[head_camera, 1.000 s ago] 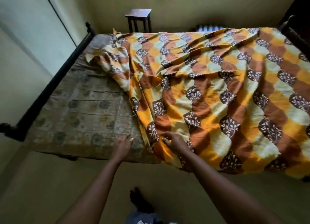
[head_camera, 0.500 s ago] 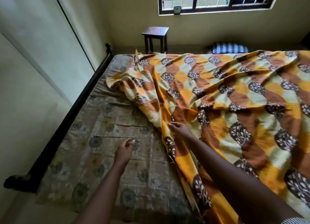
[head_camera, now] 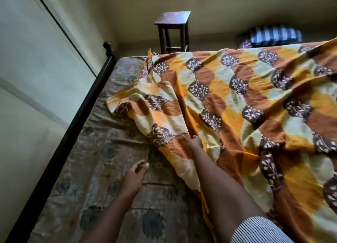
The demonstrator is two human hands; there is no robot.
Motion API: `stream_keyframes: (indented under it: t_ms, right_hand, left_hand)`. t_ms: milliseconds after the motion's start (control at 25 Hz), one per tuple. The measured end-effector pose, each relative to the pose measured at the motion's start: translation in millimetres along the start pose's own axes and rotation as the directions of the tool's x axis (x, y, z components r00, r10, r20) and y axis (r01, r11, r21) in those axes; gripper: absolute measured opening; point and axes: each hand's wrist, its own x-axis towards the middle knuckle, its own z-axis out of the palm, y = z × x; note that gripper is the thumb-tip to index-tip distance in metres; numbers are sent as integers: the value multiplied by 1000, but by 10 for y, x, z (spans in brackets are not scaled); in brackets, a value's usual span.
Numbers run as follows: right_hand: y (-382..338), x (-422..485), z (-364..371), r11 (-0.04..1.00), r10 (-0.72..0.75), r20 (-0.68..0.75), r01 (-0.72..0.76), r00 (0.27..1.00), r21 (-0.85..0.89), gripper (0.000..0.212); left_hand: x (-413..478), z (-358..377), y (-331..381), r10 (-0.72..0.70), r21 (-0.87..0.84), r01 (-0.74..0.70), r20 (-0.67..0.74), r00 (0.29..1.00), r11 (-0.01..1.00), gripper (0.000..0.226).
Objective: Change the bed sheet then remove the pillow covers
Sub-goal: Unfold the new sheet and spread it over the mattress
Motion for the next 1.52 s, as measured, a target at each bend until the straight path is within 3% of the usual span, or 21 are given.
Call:
stream_keyframes:
  t_ms: [120, 200, 280, 360, 440, 480, 560, 720, 840, 920, 960, 1040, 1160, 1280, 1400, 1480, 1520]
  right_hand:
    - [-201, 66, 247, 976, -211, 85, 214, 974, -28, 47]
    - [-282, -93, 485, 900, -352, 365, 419, 862, -121, 36]
    - [-174, -334, 753, 836, -235, 626, 483, 743, -260, 35]
    - [-13, -535, 916, 739, -149, 702, 550, 697, -389, 47]
    - [86, -701, 865, 550, -281, 763, 749, 582, -369, 41]
    - [97, -754, 808, 509, -327, 789, 801, 520, -317, 34]
    - [29, -833, 659, 437, -419, 774, 853, 475, -286, 31]
    - [-55, -861, 582, 531, -462, 644, 772, 610, -350, 27]
    - [68, -974, 708, 553, -365, 611, 692, 702, -465, 25]
    - [193, -1038, 839, 546, -291, 615, 655, 733, -523, 26]
    - [253, -1072, 885, 548, -275, 605, 638, 748, -540, 26]
    - [368, -1099, 988, 569, -299, 545, 604, 784, -558, 26]
    - [482, -1057, 1077, 670, -415, 312, 519, 854, -530, 24]
    - [466, -905, 1083, 742, -502, 2, 432, 865, -514, 32]
    - [387, -743, 1146, 757, -502, -131, 360, 855, -545, 44]
    - [366, -595, 1196, 773, -475, -206, 294, 855, -562, 44]
    - [363, -528, 1218, 770, -467, -223, 269, 856, -578, 37]
  left_hand:
    - [417, 29, 104, 18, -64, -20, -24, 1000, 998, 36]
    - [645, 0, 262, 0, -136, -10, -78, 997, 991, 52]
    - [780, -72, 403, -27, -163, 2, -154, 988, 987, 73]
    - [891, -193, 392, -71, -87, 48, -276, 959, 995, 81]
    - [935, -360, 280, -157, -77, 137, -403, 902, 988, 68]
    - [931, -456, 211, -207, -151, 155, -451, 868, 976, 58]
    - [940, -685, 12, -296, -321, 147, -485, 823, 936, 43]
    - [1040, -1182, -606, -485, -657, 153, -359, 798, 738, 38]
    - [1055, -1459, -1209, -621, -768, 267, -208, 756, 582, 39]
    - [818, -1523, -1377, -641, -763, 377, -63, 765, 525, 42]
    - [714, -1517, -1402, -626, -729, 405, -42, 779, 553, 42]
    - [610, -1487, -1411, -587, -616, 393, -142, 797, 682, 36]
    - [530, -1421, -1142, -429, -532, 276, -187, 884, 800, 27]
    - [613, -1235, -795, -317, -489, 250, -57, 947, 836, 23]
    - [714, -989, -423, -265, -460, 329, 200, 943, 825, 19]
    - [797, -800, -288, -210, -285, 274, 235, 949, 918, 26]
    - [835, -719, -272, -132, -161, 167, 211, 969, 973, 31]
